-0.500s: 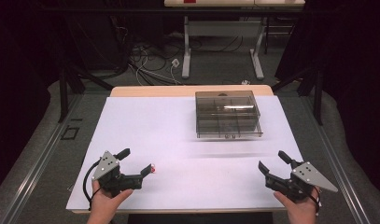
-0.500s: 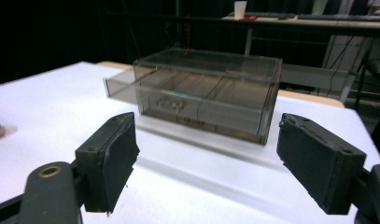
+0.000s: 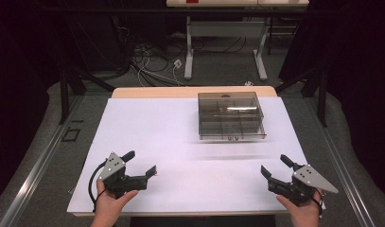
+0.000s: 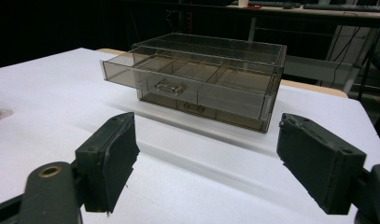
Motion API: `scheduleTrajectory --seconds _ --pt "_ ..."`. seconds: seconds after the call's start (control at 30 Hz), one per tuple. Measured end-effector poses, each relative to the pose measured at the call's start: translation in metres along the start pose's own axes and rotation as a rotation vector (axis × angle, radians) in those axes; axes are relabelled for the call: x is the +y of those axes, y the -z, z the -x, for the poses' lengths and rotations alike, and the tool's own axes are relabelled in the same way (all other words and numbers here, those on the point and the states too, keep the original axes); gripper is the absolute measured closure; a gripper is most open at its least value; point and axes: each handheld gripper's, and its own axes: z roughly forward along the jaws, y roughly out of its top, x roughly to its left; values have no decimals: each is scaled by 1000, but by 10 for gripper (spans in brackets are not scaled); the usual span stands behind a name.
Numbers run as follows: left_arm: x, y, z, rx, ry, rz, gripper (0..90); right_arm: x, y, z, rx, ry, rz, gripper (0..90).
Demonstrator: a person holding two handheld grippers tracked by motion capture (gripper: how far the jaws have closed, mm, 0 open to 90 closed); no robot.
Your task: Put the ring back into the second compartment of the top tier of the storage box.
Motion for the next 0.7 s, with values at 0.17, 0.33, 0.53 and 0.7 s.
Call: scheduleTrajectory --seconds 0.17,0.33,0.53,0.7 --pt "-1 -2 1 5 -3 -19 64 0 0 1 -3 5 1 193" --pt "-2 -6 1 6 5 -36 64 0 0 1 -3 5 1 193" --pt "-3 -11 -2 9 23 -65 138 -1 3 3 0 -5 -12 193" --pt "-5 -14 -4 14 33 -95 160 -2 4 4 3 -11 -12 193"
